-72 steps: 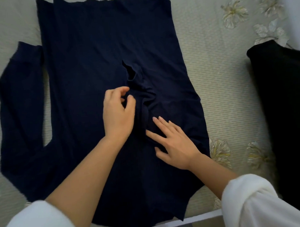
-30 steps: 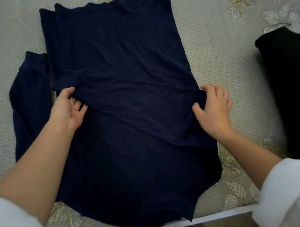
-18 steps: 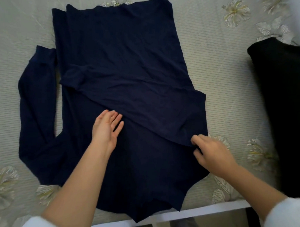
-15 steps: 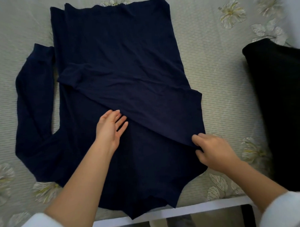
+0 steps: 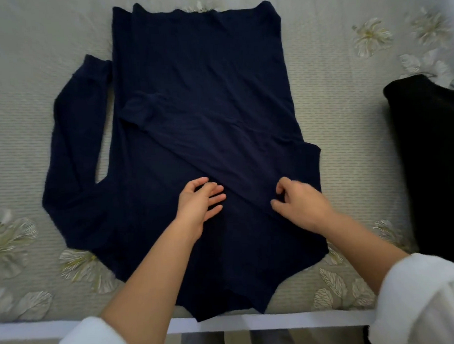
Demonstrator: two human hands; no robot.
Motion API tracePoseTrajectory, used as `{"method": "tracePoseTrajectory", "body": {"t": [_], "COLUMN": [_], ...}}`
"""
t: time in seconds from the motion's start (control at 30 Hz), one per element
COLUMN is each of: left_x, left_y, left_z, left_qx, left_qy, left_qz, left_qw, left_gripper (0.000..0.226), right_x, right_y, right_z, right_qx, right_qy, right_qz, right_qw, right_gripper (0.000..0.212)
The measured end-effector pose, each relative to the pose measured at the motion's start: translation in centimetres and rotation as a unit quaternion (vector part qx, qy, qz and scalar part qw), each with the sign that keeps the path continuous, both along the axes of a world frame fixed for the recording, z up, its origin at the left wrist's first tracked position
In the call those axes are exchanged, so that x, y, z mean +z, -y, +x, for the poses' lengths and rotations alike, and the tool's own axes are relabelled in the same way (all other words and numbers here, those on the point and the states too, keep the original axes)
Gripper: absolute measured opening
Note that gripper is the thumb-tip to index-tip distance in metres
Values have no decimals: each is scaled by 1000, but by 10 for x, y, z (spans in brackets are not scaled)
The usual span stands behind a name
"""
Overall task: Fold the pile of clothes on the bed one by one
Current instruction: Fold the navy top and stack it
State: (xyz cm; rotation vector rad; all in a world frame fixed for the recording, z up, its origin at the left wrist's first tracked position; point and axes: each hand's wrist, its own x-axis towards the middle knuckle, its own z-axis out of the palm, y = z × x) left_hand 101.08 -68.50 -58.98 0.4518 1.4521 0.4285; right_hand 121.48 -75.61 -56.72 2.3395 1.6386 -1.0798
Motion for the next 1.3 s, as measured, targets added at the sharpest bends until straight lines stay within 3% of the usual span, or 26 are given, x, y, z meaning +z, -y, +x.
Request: {"method": "tracePoseTrajectory", "body": {"t": [0.07,0.23,0.3,0.4,0.47,0.53,0.6,0.7,0.73,0.8,0.87,1.0,1.13,1.3], "left_x": [2,12,17,24,21,13,4,-5,-6,-7,-3,0,-5,2], "left_y": [0,-15,-27,-48,-62,-73,-82,-95,-100,-107,-112,-107,-89,-89], "left_z": [-9,-65,-96,-142,-172,-201,-223,-240,-241,-243,-248,-280,-296,-293], "left_qx": [-9,-31,-32,-28,-36,-23,-1,11,10,-25,-18,207,298,504], "left_qy": [-14,-123,-210,-364,-442,-470,-463,-380,-336,-292,-331,-404,-329,-85], "left_qz": [2,86,170,290,301,244,171,156,154,146,186,229,156,77], "left_qw": [1000,988,962,885,845,848,870,912,929,945,925,861,882,856], "left_gripper": [19,18,16,20,28,38,52,66,63,36,16,19,24,9], "right_x": [-3,5,6,1,-5,-12,-19,-29,-32,-36,-37,-37,-36,-35], "right_y": [-6,-40,-58,-81,-92,-100,-108,-120,-123,-129,-133,-138,-152,-170], "right_z": [-14,-66,-92,-130,-155,-179,-202,-230,-235,-240,-240,-240,-244,-245], "right_qx": [65,72,107,172,209,246,278,295,290,270,250,262,287,326], "right_qy": [32,34,19,5,5,12,10,-1,0,3,-5,-15,11,39], "right_qz": [-48,49,70,104,130,149,154,144,136,127,122,106,76,35], "right_qw": [996,996,992,980,969,958,948,945,947,954,960,959,955,944], "right_gripper": [25,19,22,29,36,46,57,72,78,91,100,97,99,110]}}
